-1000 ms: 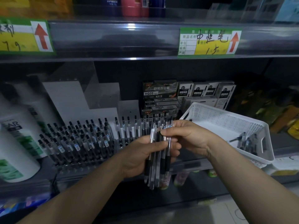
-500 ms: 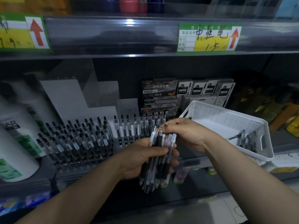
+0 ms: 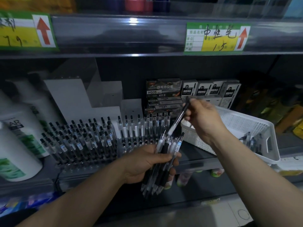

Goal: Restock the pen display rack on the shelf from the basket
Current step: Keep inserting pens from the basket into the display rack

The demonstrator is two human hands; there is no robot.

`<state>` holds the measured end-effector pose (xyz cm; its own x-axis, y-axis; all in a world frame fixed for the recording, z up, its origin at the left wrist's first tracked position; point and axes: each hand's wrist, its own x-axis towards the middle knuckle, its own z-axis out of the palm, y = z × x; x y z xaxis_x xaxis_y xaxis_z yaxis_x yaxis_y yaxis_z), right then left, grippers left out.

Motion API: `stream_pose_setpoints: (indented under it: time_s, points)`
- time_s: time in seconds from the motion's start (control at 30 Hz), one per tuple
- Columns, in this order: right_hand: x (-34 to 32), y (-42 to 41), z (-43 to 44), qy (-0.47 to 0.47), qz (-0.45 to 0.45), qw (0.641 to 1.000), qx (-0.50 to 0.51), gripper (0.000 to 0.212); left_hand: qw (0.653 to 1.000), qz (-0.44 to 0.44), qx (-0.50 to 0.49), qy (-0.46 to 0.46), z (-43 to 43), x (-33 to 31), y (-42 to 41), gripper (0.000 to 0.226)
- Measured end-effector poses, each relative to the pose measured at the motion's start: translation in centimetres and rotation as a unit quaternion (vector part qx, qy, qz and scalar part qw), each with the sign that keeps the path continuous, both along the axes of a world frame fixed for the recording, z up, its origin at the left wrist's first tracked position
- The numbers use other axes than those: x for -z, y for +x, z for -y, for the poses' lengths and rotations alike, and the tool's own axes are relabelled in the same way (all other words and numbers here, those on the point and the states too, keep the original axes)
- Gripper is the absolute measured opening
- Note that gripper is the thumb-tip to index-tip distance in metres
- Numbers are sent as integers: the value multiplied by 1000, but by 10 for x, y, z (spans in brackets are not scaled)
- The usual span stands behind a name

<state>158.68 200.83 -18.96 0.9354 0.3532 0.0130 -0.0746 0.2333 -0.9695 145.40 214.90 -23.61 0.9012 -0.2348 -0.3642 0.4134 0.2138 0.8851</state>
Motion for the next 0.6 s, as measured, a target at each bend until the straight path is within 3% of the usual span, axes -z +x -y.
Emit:
stream_pose_setpoints:
  time_s: [0.17,0.23,0.43,0.6]
  points:
    - [-6,3,13,24,29,997,67,8,996,8,-91,-5,-9,0,4,36]
    - [-7,-2,18,33,30,997,55,15,992,19,-122,-24,-12,-5,7,35]
    - [2,-21,20,-54,28,994,-91,22,974,42,-198,-101,-6,-17,16,24]
    - [10,-30,14,-193,68,955,-213,22,973,37,-209,-85,-2,-21,18,32]
